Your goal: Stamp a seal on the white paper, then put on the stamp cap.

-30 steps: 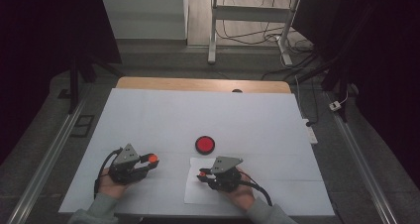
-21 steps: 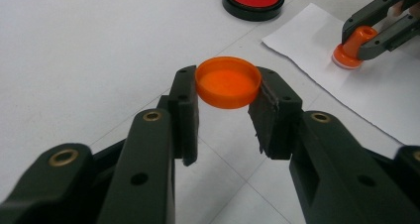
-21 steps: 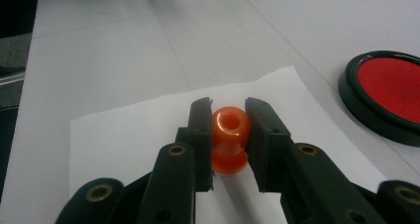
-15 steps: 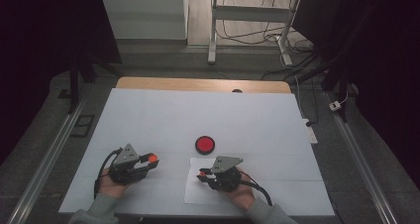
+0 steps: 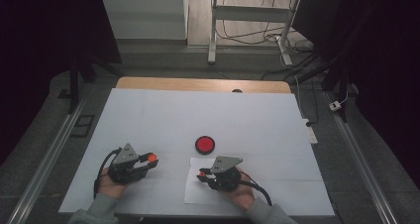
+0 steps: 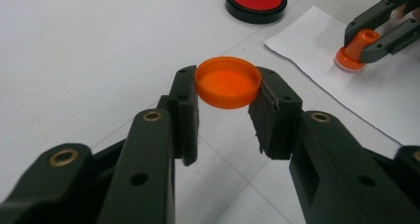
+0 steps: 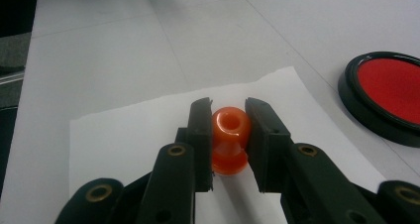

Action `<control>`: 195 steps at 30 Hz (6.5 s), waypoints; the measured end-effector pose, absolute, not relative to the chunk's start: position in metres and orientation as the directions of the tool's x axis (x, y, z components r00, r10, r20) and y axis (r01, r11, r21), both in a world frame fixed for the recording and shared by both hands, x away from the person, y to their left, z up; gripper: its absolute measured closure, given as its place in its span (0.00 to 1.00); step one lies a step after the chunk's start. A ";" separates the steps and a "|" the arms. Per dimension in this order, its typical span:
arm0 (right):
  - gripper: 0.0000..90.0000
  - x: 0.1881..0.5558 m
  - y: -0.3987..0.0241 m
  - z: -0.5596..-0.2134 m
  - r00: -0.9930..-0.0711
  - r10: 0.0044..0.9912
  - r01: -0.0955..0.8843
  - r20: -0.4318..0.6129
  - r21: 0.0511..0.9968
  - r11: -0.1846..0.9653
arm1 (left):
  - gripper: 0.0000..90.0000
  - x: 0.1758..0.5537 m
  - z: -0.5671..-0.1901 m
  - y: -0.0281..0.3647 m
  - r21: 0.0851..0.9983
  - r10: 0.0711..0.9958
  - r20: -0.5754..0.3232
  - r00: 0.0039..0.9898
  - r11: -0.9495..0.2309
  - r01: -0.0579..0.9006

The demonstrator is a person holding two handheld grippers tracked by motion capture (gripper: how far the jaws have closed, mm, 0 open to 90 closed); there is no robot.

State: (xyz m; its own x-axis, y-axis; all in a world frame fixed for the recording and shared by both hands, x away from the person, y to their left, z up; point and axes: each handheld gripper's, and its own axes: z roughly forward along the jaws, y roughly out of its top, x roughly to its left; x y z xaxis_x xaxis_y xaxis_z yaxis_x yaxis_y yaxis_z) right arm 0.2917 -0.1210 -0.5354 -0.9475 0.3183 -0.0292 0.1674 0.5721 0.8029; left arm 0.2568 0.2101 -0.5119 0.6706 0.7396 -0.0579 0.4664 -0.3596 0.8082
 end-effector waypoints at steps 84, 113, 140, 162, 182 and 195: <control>0.80 0.319 -0.186 -0.456 -0.879 0.465 0.216 0.100 0.955 0.202 | 0.71 0.258 -0.513 0.208 0.809 0.730 -0.066 0.680 -0.360 0.465; 0.80 0.320 -0.187 -0.456 -0.877 0.467 0.226 0.112 0.954 0.195 | 0.71 0.268 -0.500 0.169 0.816 0.641 -0.028 0.767 -0.429 0.388; 0.80 0.320 -0.188 -0.455 -0.876 0.471 0.219 0.106 0.957 0.191 | 0.71 0.288 -0.483 0.124 0.813 0.571 0.006 0.821 -0.481 0.329; 0.80 0.319 -0.185 -0.456 -0.880 0.463 0.219 0.106 0.955 0.198 | 0.71 0.296 -0.494 0.086 0.815 0.529 -0.021 0.849 -0.482 0.320; 0.79 0.319 -0.178 -0.459 -0.889 0.444 0.224 0.111 0.951 0.212 | 0.71 0.294 -0.500 0.062 0.801 0.498 0.038 0.866 -0.534 0.272; 0.79 0.317 -0.171 -0.462 -0.900 0.420 0.227 0.114 0.946 0.231 | 0.71 0.292 -0.500 0.058 0.803 0.495 0.041 0.868 -0.534 0.266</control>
